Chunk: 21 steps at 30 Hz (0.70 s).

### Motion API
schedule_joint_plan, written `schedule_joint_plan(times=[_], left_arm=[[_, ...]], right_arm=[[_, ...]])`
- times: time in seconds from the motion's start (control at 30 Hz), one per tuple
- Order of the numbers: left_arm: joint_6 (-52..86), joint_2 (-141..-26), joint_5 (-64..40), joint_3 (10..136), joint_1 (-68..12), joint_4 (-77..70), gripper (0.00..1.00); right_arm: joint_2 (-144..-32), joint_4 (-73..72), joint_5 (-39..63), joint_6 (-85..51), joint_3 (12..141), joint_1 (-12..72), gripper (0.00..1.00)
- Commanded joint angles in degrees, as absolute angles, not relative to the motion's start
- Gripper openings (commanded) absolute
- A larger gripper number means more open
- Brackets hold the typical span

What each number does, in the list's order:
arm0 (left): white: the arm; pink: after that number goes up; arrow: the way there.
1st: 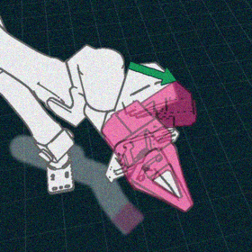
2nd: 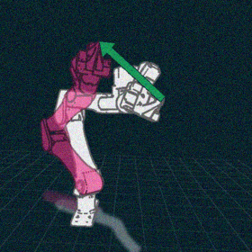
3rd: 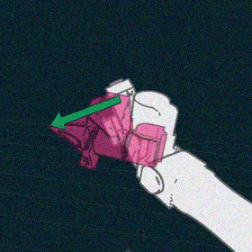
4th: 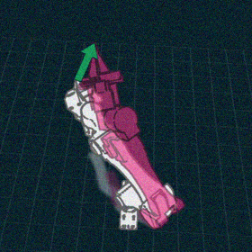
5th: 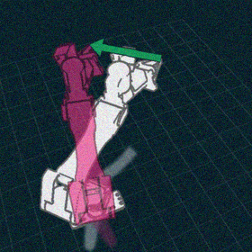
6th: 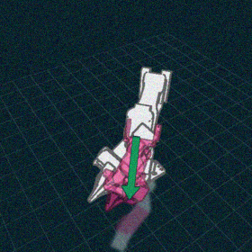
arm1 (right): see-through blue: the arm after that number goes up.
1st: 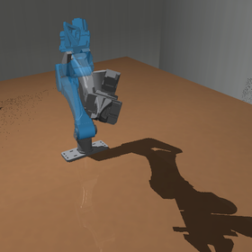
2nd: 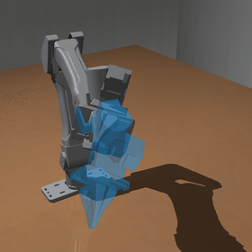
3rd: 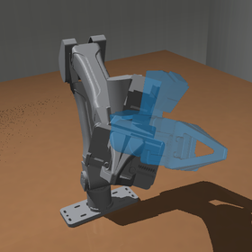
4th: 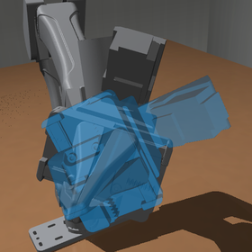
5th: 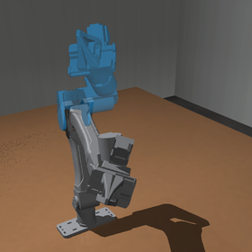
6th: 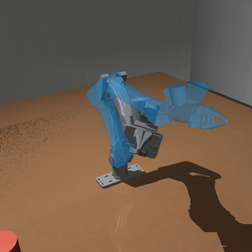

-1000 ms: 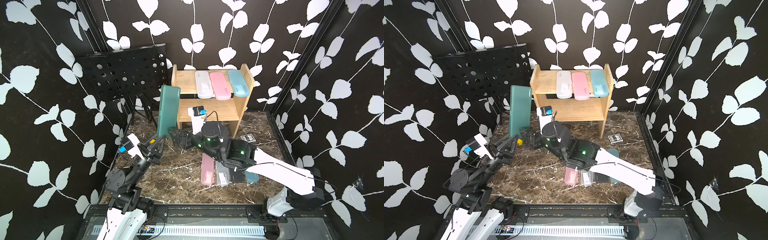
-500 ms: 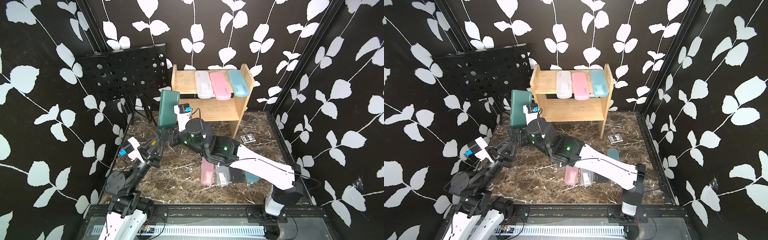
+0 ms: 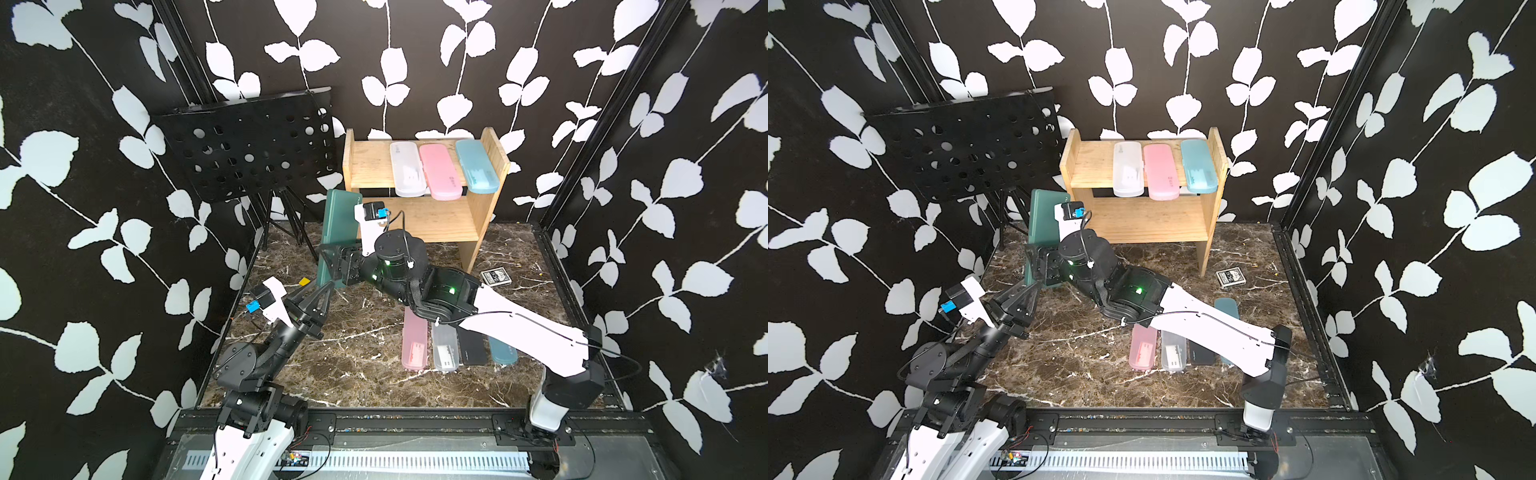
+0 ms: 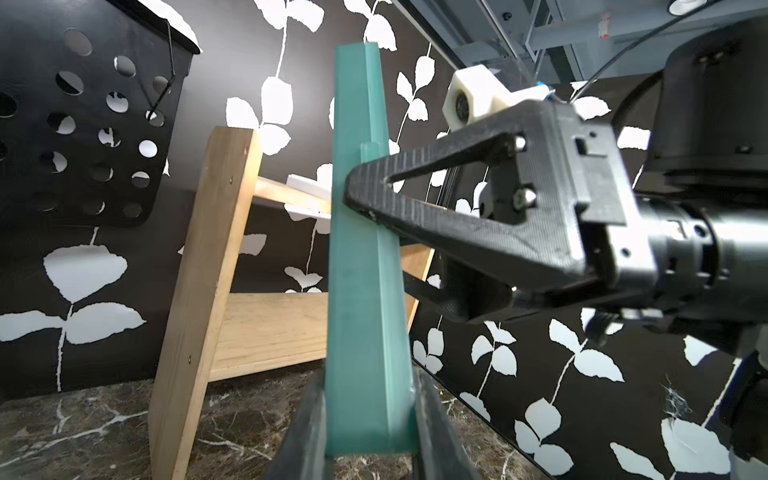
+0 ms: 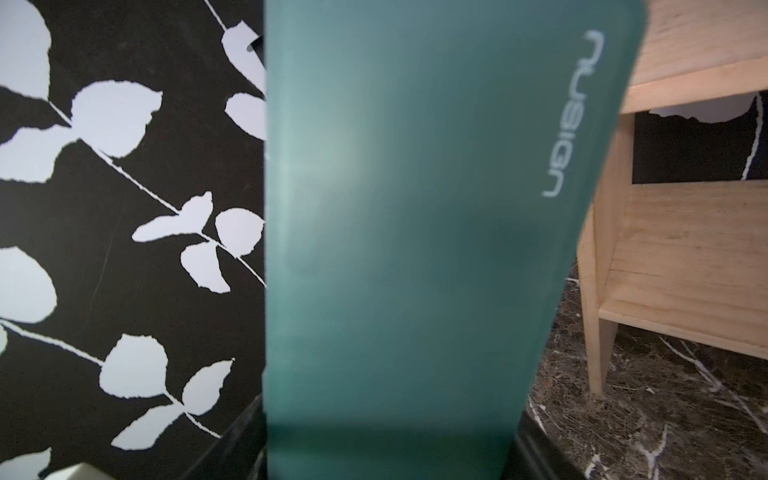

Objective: Remove the pencil cases from the shelf
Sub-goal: Pick up the pencil case from the shelf, then place the pencil case at the center of the board.

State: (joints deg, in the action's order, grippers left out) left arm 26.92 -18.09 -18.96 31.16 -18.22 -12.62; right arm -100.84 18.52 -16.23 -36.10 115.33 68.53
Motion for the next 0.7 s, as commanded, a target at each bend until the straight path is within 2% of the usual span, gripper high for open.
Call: schedule_joint_plan(times=[0.0,0.03,0.07,0.1,0.13,0.17,0.43,0.67], left_arm=[[26.35,-18.10,-17.48,32.90,-18.16,-13.61,0.06],[26.38,-18.18,-16.88,33.04,-18.19,-13.15,0.45],[26.58,-18.18,-16.18,33.19,-18.18,-12.65,0.67],[26.57,-18.28,-15.63,33.38,-18.16,-12.18,0.78],[26.55,-18.36,-14.89,33.68,-18.18,-11.22,0.94],[26.54,-18.50,-14.19,34.07,-18.20,-10.19,0.99],[26.56,-19.01,-5.22,35.09,-18.16,-2.14,0.99],[27.06,-24.34,-4.54,38.46,-18.19,1.90,0.99]], right_arm=[[-96.32,18.93,-16.95,-35.32,113.76,66.96,0.55],[-95.10,19.64,-17.22,-35.27,112.43,66.69,0.54],[-93.75,20.65,-17.52,-35.27,110.90,66.25,0.54],[-92.56,21.67,-17.81,-35.24,109.57,65.88,0.54],[-91.19,23.05,-18.07,-35.41,107.74,65.36,0.54],[-88.90,24.85,-18.50,-35.74,105.72,64.57,0.55],[-77.67,35.24,-18.07,-41.28,84.67,58.39,0.54],[-81.80,28.83,-11.37,-49.07,72.03,59.39,0.56]])
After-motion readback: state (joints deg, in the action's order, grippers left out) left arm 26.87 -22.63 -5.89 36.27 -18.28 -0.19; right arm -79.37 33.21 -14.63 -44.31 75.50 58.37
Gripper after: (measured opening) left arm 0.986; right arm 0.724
